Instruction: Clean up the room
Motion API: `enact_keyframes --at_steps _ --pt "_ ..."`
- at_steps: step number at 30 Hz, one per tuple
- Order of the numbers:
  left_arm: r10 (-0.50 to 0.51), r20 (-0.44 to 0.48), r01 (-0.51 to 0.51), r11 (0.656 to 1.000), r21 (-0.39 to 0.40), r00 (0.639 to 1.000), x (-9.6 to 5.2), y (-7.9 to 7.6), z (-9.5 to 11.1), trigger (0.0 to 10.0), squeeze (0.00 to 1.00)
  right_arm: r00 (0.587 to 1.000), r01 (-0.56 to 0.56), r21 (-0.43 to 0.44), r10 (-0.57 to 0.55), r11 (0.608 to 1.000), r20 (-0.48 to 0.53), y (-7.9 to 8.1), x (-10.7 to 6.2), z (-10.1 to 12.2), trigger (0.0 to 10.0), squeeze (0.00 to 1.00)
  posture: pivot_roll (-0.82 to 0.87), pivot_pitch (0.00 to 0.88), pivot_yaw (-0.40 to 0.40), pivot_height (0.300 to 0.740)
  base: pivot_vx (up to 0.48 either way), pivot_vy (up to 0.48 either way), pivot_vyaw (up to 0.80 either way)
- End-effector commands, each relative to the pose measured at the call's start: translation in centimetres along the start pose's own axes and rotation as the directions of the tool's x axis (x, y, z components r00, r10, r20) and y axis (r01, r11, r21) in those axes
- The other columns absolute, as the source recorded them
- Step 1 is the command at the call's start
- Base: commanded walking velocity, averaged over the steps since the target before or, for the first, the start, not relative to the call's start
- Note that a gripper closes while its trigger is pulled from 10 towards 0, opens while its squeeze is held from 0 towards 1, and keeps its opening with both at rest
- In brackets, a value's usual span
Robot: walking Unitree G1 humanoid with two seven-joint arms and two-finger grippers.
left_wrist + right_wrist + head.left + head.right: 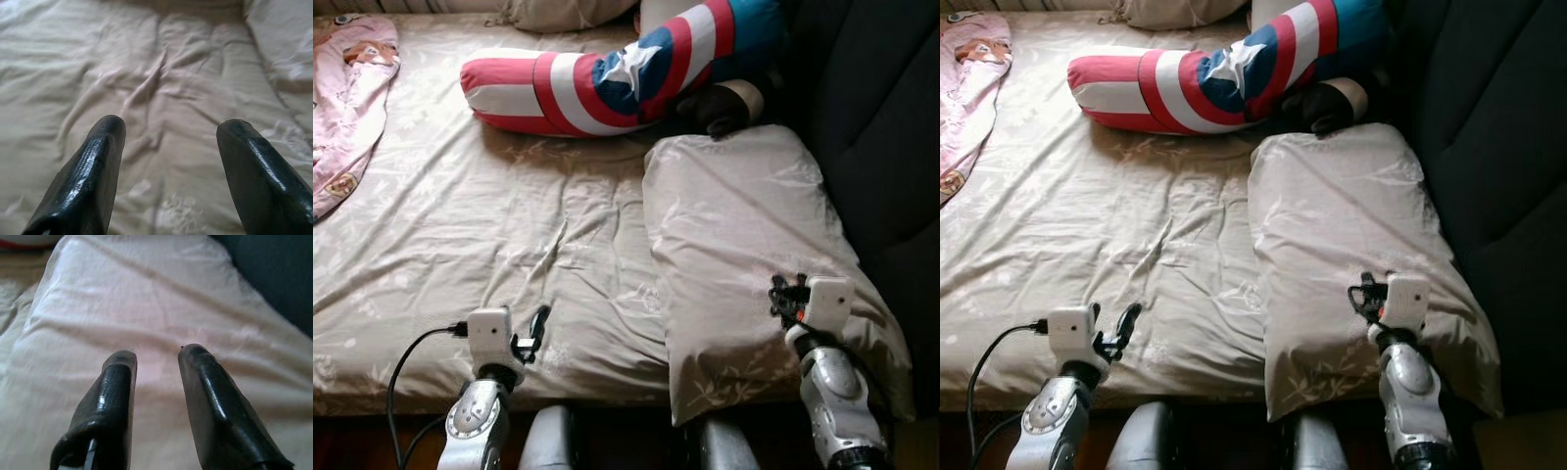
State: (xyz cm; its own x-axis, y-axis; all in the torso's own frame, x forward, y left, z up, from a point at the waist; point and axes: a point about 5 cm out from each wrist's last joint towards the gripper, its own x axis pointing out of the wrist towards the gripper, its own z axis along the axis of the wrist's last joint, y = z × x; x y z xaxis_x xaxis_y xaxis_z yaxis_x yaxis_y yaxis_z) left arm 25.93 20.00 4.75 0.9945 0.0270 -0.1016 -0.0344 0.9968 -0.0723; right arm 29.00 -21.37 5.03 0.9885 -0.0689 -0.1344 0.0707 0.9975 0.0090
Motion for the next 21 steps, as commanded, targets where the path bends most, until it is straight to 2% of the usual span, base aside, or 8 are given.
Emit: enact_keyframes --at_steps 1,6,12,14,16,18,21 --pt "0.028 -0.029 -0.028 0.999 -0.018 0.999 -0.5 0.5 -1.0 10.0 0.0 0.998 -0.002 0.011 0.003 1.0 -0.058 0.0 -0.5 -1.3 10.0 0.0 0.06 0.172 -0.028 0.705 0.0 0.0 0.0" --pt "0.042 -0.096 -0.043 0.999 -0.006 0.995 -1.0 1.0 -2.7 10.0 0.0 0.99 0.03 0.037 -0.025 0.999 -0.14 -0.3 -1.3 -3.4 10.0 0.0 0.06 0.157 -0.033 0.74 0.0 0.0 0.0" --pt "0.05 -0.174 -0.05 0.999 0.002 0.984 -1.5 1.3 -4.6 10.0 0.0 0.977 0.057 0.044 -0.046 0.997 -0.21 -0.7 -2.1 -5.1 10.0 0.0 0.06 0.161 -0.039 0.74 0.0 0.0 0.0" --pt "0.054 -0.253 -0.054 0.999 0.008 0.966 -2.2 1.6 -6.3 10.0 0.0 0.961 0.075 0.046 -0.06 0.996 -0.27 -1.0 -3.1 -6.7 10.0 0.0 0.06 0.157 -0.042 0.74 0.0 0.0 0.0" --pt "0.049 -0.285 -0.049 0.999 0.008 0.957 -2.4 1.6 -6.9 10.0 0.0 0.949 0.087 0.042 -0.07 0.995 -0.307 -1.1 -3.5 -7.5 10.0 0.0 0.06 0.154 -0.041 0.74 0.0 0.0 0.0" --pt "0.041 -0.371 -0.035 0.999 0.022 0.928 -3.1 1.7 -8.5 10.0 0.0 0.913 0.11 0.035 -0.087 0.993 -0.399 -1.3 -4.7 -9.4 10.0 0.0 0.06 0.144 -0.039 0.74 0.0 0.0 0.0" --pt "0.047 -0.443 -0.038 0.999 0.029 0.895 -3.8 1.9 -9.7 10.0 0.0 0.879 0.148 0.066 -0.101 0.987 -0.466 -1.3 -5.6 -10.6 10.0 0.0 0.06 0.139 -0.036 0.74 0.0 0.0 0.0"
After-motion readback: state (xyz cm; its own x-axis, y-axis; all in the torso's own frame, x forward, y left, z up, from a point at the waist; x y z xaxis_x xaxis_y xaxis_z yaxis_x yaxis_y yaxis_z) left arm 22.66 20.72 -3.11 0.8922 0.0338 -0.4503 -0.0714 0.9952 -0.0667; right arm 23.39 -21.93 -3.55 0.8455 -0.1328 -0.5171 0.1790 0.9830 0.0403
